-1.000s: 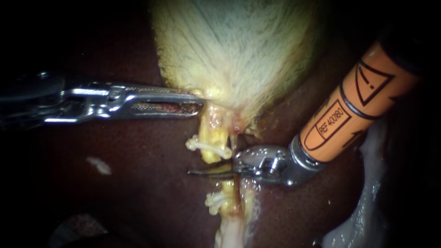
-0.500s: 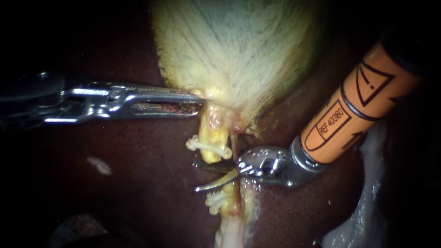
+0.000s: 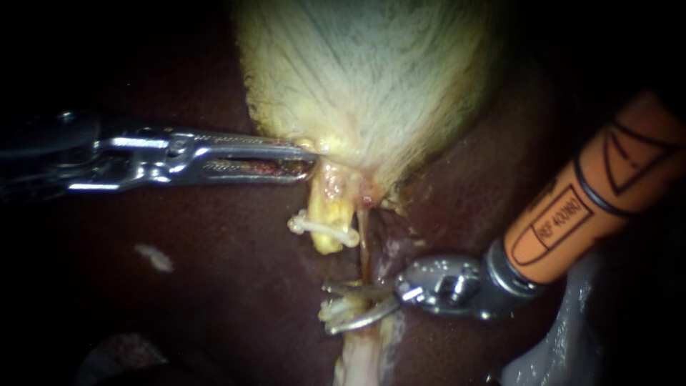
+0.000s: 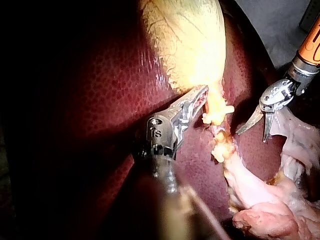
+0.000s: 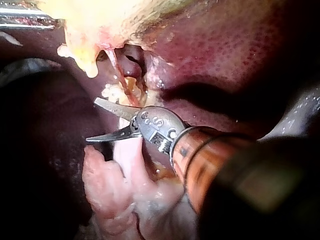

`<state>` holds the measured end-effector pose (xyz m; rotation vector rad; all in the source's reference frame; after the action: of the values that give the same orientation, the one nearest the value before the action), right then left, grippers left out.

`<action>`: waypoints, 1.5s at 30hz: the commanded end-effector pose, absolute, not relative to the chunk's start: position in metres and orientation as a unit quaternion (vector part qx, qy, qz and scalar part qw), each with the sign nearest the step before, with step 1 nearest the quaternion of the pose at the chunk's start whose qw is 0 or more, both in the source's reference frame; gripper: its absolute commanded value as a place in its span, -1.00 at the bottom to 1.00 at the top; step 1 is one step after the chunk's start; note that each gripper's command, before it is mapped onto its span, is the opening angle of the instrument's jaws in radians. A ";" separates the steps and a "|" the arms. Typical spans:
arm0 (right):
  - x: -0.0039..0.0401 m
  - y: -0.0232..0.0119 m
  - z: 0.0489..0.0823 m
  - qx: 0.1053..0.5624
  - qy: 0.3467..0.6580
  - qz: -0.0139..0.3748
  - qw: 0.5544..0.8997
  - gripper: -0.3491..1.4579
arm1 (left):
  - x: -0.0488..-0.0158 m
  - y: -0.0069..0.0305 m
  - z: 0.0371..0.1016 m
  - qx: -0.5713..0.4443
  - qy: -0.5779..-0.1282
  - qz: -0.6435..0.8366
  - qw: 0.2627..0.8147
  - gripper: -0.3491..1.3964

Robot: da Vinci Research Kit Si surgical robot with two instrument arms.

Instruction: Go back from the cut left tube

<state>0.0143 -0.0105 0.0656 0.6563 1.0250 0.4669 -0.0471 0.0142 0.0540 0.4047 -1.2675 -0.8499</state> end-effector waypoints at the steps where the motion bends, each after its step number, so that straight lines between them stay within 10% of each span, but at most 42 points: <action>1: 0.0136 -0.0101 0.0656 0.290 0.481 0.211 0.800 0.69 | -0.0471 0.0142 0.0540 0.182 -0.570 -0.382 0.704 -1.00; 16: 0.0072 -0.0026 0.0645 0.115 0.489 0.123 0.856 0.97 | -0.0472 0.0143 0.0540 0.182 -0.570 -0.382 0.704 -1.00; 45: 0.0061 -0.0030 0.0643 0.100 0.490 0.099 0.860 0.97 | -0.0519 0.0104 0.0580 0.182 -0.566 -0.371 0.713 -1.00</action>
<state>0.0061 -0.0030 0.0643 0.2096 1.0294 0.2080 -0.0520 0.0103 0.0580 0.4019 -1.2556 -0.8205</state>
